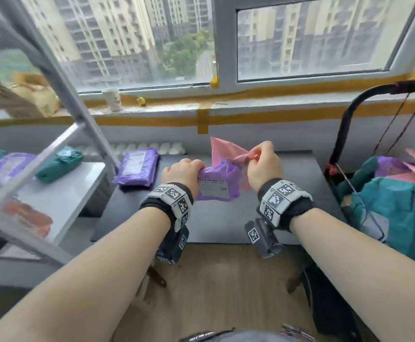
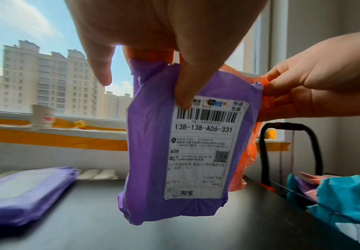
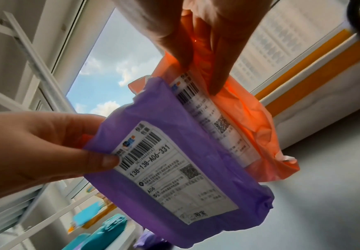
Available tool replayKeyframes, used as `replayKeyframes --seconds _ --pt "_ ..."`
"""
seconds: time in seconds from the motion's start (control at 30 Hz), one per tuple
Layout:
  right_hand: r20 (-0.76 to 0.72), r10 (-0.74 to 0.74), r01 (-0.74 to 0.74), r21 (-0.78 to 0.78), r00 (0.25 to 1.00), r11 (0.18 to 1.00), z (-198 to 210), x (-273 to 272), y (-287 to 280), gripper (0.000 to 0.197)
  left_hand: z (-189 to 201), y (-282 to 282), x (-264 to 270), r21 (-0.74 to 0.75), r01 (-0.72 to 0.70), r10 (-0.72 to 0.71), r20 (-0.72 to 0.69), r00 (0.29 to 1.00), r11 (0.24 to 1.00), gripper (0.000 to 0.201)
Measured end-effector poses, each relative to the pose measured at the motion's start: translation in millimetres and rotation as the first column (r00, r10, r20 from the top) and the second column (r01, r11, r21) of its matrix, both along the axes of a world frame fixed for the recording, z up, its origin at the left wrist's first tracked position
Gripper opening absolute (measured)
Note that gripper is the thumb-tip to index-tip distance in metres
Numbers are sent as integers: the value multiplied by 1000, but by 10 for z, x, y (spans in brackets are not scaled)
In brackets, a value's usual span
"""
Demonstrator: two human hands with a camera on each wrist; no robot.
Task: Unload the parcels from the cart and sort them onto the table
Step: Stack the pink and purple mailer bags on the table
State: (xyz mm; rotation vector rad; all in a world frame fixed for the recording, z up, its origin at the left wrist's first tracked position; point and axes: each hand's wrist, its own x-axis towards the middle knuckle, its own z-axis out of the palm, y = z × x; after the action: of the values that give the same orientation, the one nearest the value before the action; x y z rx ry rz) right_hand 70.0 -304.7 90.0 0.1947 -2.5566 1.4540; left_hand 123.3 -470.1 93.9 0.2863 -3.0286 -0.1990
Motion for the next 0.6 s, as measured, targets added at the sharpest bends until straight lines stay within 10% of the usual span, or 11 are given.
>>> replayKeyframes --seconds 0.3,0.6 --pt "65 174 -174 -7 983 985 -112 77 -1471 18 -42 -1404 398 -78 -229 231 7 973 970 39" --pt "90 237 -235 -29 967 972 -198 -794 -2433 21 -28 -2349 -278 -99 -377 382 34 924 921 44"
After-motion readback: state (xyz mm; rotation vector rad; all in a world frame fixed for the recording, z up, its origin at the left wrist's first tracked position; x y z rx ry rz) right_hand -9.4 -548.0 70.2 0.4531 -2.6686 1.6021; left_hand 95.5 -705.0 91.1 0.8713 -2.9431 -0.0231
